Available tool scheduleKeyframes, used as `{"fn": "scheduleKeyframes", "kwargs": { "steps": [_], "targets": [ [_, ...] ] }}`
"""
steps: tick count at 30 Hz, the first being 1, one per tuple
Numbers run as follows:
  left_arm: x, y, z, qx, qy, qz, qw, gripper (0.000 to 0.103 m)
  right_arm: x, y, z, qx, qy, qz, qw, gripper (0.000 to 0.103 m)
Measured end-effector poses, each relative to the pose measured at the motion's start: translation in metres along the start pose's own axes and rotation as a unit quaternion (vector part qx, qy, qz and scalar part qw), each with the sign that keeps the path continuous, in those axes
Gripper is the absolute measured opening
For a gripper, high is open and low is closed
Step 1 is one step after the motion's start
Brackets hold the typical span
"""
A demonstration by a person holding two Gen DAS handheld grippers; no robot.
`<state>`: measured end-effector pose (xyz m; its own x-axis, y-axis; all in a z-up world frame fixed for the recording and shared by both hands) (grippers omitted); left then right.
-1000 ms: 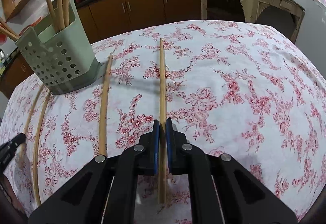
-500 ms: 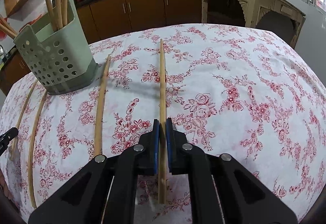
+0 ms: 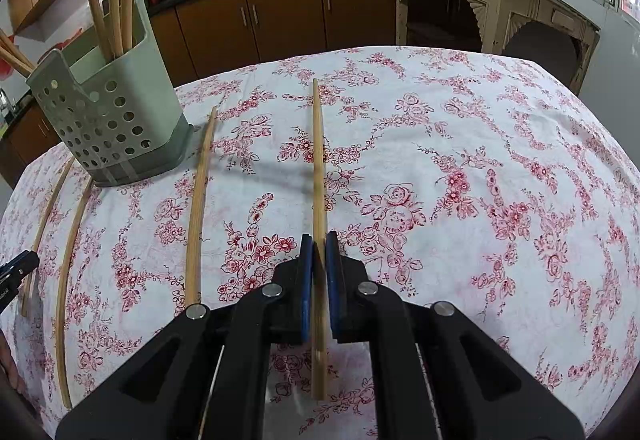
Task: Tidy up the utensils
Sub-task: 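Close the left tool on one chopstick while the right tool grasps another, then lift both held chopsticks upright and carry them above the green holder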
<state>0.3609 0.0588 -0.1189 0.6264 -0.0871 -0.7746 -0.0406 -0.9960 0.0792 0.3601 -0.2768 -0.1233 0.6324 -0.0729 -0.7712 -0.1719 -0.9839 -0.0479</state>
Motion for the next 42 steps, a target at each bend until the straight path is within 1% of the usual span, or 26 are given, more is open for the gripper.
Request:
{"fn": "scheduleKeyframes", "kwargs": {
  "steps": [9,19,21,22,24,26,28,31,35,42],
  "targets": [
    [-0.001,0.0,0.001,-0.001,0.0,-0.002,1.0,0.023,0.0,0.0,0.0,0.001,0.0,-0.001,1.0,0.008],
    [-0.01,-0.001,0.011,-0.01,0.0,-0.003,0.9999,0.022,-0.008,0.002,0.01,0.006,-0.001,-0.008,1.0,0.008],
    [-0.01,-0.001,0.012,-0.012,0.0,-0.003,0.9999,0.02,-0.008,0.003,0.01,0.009,-0.002,-0.012,1.0,0.008],
    [-0.011,-0.002,0.012,-0.014,0.0,-0.004,0.9999,0.014,-0.008,0.005,0.011,0.014,-0.002,-0.018,1.0,0.008],
    [-0.011,-0.004,0.011,-0.02,0.001,0.001,0.9998,0.009,-0.009,0.007,0.011,0.022,-0.003,-0.028,0.999,0.008],
    [-0.011,-0.005,0.012,-0.02,0.001,0.003,0.9998,0.008,-0.009,0.009,0.011,0.026,-0.003,-0.033,0.999,0.008],
    [-0.012,-0.002,0.013,-0.009,-0.002,0.001,1.0,0.008,-0.011,0.011,0.012,0.029,-0.003,-0.036,0.999,0.007],
    [-0.018,-0.004,0.016,-0.012,-0.007,0.006,0.9999,0.008,-0.021,0.014,0.012,0.034,0.009,-0.038,0.999,0.007],
    [-0.035,-0.006,0.014,-0.012,0.006,0.008,0.9999,0.008,-0.039,0.02,0.006,0.034,0.034,-0.034,0.998,0.007],
    [-0.08,0.0,-0.004,0.011,0.061,0.012,0.998,0.008,-0.072,0.027,-0.012,0.033,0.084,-0.031,0.995,0.007]
  ]
}}
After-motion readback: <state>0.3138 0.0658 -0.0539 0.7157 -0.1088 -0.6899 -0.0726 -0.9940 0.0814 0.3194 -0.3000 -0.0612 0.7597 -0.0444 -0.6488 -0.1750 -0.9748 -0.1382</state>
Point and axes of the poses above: each gripper's, at about its wrist camera, not at the fingertips, and x roughly the way its jaws point, y to its right, z to its underside, the point moved 4 cm from there along x, roughly the way its jaws point, and after that the axes turned 5 degrees about z, right-handed, at the moved point
